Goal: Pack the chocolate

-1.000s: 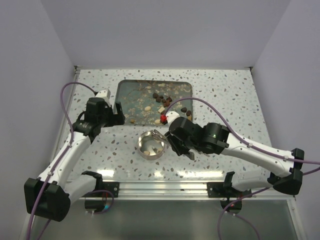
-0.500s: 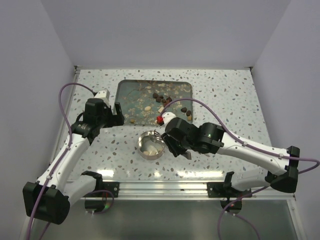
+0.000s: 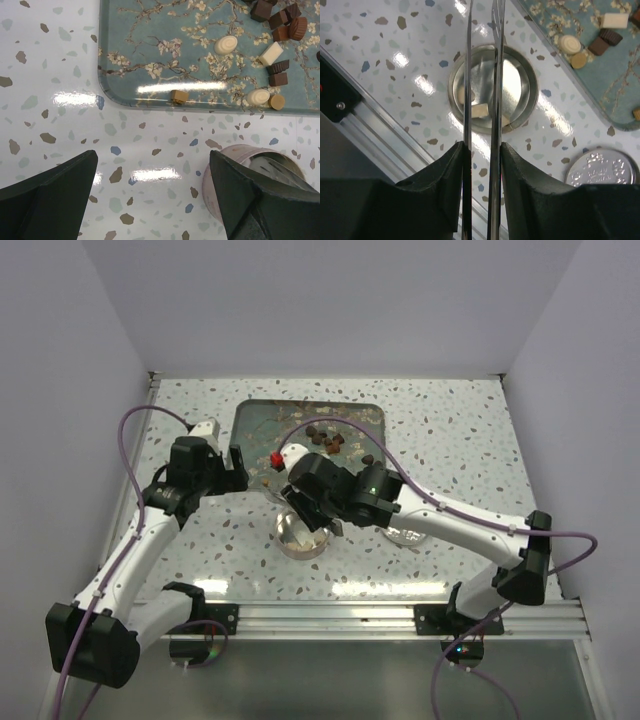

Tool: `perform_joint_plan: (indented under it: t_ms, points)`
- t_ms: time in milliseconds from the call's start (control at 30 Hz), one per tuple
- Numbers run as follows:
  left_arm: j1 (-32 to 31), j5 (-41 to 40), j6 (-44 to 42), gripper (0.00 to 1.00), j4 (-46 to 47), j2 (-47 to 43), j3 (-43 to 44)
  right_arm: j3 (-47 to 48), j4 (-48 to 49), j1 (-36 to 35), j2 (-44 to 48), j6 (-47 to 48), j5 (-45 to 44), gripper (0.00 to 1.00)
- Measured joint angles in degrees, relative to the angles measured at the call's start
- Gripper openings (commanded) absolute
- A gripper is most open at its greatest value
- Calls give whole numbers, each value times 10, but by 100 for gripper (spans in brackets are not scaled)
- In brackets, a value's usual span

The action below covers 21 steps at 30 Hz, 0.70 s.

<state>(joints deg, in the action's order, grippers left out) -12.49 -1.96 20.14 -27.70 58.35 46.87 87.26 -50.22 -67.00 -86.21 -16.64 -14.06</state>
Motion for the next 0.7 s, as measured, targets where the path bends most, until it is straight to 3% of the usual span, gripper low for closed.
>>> perform_joint_plan:
  t_ms: [333,700]
  points:
    - [32,-10,-2,100,-7,2,3,50,52,51,-123,52,7,38]
    - [46,-6,-2,100,-11,2,12,88,81,96,-186,67,36,40]
